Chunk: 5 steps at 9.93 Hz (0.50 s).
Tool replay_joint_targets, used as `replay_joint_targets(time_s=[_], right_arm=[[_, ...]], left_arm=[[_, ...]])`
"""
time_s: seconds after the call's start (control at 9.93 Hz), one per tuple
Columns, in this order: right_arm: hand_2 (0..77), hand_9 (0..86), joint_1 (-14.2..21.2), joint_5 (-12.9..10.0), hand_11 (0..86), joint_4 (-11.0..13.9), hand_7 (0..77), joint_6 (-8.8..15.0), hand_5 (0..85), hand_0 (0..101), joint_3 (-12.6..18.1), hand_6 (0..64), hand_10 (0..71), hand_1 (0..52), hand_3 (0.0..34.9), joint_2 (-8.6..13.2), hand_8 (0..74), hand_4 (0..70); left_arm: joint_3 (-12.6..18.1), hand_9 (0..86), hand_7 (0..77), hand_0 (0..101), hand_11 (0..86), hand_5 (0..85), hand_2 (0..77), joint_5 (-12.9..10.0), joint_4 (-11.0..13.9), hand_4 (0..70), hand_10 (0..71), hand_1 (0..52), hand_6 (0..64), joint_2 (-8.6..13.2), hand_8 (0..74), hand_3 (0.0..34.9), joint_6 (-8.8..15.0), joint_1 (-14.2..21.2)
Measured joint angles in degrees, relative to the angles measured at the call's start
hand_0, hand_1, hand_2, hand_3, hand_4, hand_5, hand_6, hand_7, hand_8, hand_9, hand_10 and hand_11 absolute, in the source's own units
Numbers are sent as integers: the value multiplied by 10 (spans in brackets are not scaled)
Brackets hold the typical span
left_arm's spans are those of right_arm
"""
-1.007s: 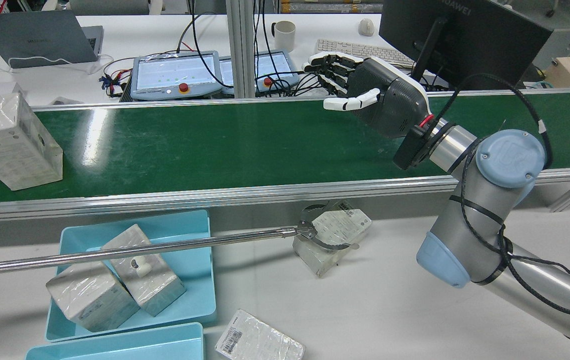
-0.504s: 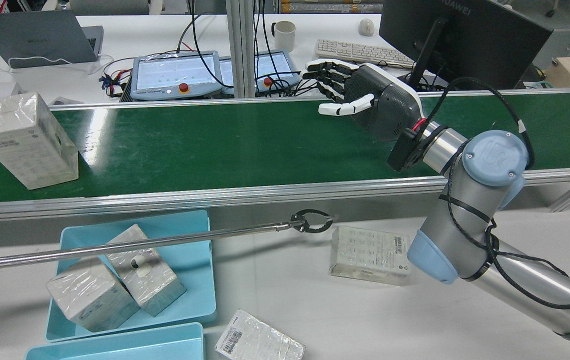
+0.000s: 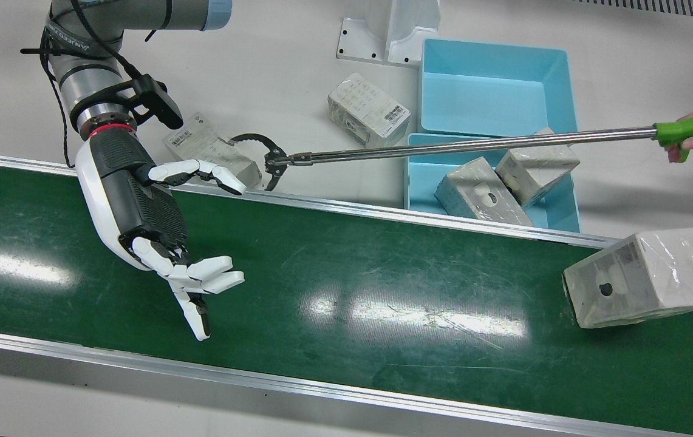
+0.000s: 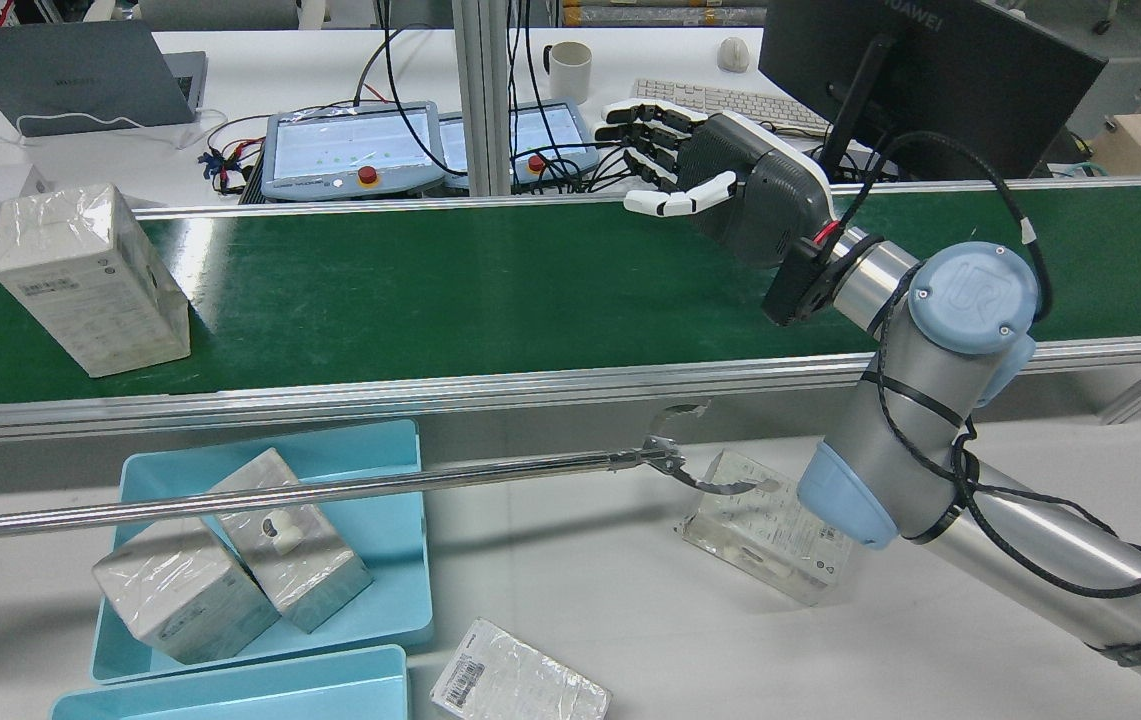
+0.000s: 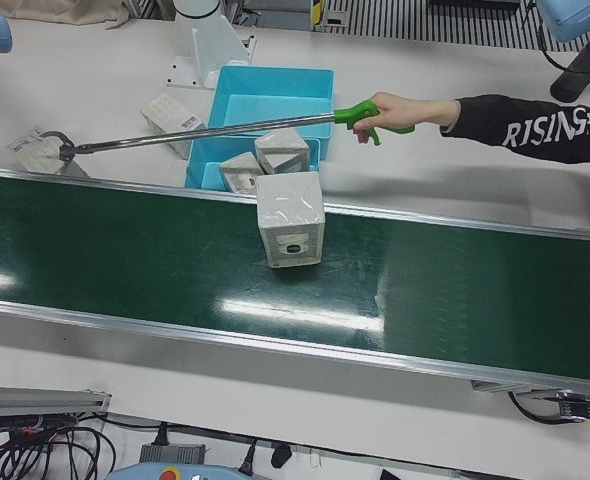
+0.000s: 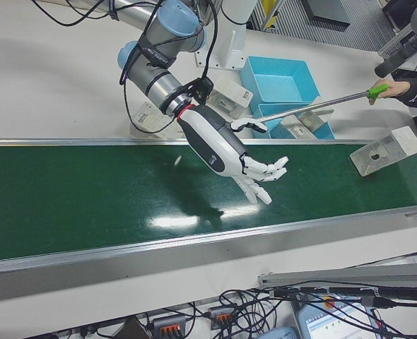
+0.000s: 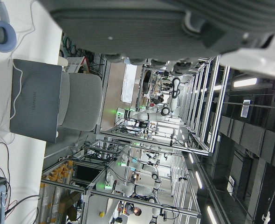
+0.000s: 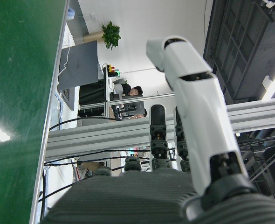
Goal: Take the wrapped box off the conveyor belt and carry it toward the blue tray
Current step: 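Lower the right hand toward the wrapped white box on the belt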
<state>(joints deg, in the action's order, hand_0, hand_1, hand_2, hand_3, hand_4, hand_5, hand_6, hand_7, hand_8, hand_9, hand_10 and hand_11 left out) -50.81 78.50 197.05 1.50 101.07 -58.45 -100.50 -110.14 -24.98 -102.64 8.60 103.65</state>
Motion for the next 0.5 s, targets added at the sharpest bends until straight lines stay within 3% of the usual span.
replay_joint_targets(time_s=[0.2, 0.3, 0.5], right_arm=[[289, 60, 7, -1, 11, -1, 289, 1, 305, 557, -31, 98, 0, 251, 90, 32, 0, 180], [224, 38, 17, -10, 11, -1, 267, 2, 300, 544, -38, 87, 0, 185, 108, 45, 5, 180], [180, 49, 41, -30, 11, -2, 267, 6, 289, 506, -42, 87, 0, 164, 119, 60, 5, 207]], left_arm=[[0, 0, 5, 0, 0, 11, 5, 0, 0, 0, 0, 0, 0, 0, 5, 0, 0, 0], [0, 0, 5, 0, 5, 11, 11, 0, 0, 0, 0, 0, 0, 0, 5, 0, 0, 0], [0, 0, 5, 0, 0, 11, 11, 0, 0, 0, 5, 0, 0, 0, 5, 0, 0, 0]])
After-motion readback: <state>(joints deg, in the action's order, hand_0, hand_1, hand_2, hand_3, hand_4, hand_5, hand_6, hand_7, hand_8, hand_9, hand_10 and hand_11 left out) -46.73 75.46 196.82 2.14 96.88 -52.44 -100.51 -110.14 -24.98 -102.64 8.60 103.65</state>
